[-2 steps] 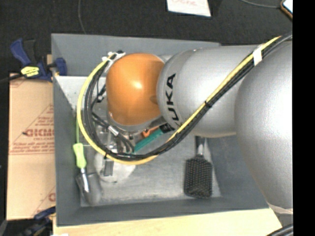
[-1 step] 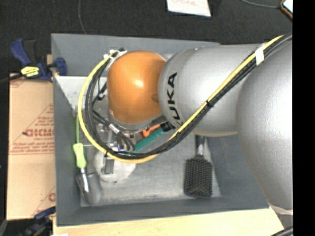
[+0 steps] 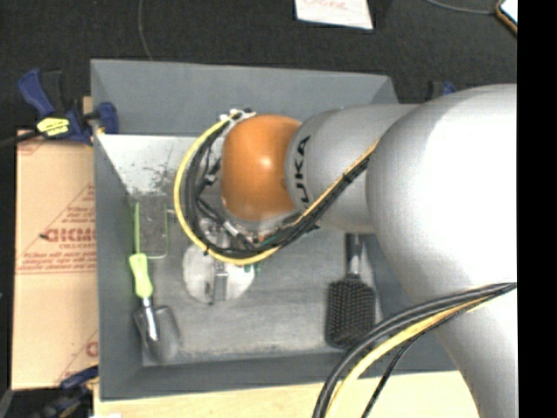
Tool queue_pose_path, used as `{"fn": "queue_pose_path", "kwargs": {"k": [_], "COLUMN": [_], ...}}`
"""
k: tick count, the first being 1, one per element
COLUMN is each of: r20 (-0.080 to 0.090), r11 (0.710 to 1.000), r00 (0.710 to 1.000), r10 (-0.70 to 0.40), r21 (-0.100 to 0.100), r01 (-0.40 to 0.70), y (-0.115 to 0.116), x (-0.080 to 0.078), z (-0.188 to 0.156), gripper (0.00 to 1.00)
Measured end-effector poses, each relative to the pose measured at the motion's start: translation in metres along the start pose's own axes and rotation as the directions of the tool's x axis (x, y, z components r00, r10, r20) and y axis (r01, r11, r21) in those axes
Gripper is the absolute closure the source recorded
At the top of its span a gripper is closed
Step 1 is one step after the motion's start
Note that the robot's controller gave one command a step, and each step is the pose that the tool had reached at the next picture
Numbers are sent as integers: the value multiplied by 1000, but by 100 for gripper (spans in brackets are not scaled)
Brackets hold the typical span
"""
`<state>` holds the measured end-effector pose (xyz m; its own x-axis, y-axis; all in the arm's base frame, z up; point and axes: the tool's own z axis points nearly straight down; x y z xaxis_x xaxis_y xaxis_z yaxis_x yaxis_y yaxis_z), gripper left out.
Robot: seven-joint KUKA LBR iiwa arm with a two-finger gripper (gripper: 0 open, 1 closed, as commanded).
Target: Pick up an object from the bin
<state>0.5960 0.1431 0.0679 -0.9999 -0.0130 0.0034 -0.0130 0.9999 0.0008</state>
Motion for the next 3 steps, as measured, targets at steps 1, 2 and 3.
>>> {"fn": "queue_pose_path", "kwargs": {"k": [1, 2, 3], "r20": [16, 10, 18], "r11": [996, 996, 999], "r00": [995, 996, 998], "r10": [-94, -86, -53], "r21": [-4, -4, -8], "r01": [94, 86, 54], "y": [19, 5, -38], "x": [-3, 20, 10], "z": [-5, -4, -4], "gripper": [0, 0, 0]}}
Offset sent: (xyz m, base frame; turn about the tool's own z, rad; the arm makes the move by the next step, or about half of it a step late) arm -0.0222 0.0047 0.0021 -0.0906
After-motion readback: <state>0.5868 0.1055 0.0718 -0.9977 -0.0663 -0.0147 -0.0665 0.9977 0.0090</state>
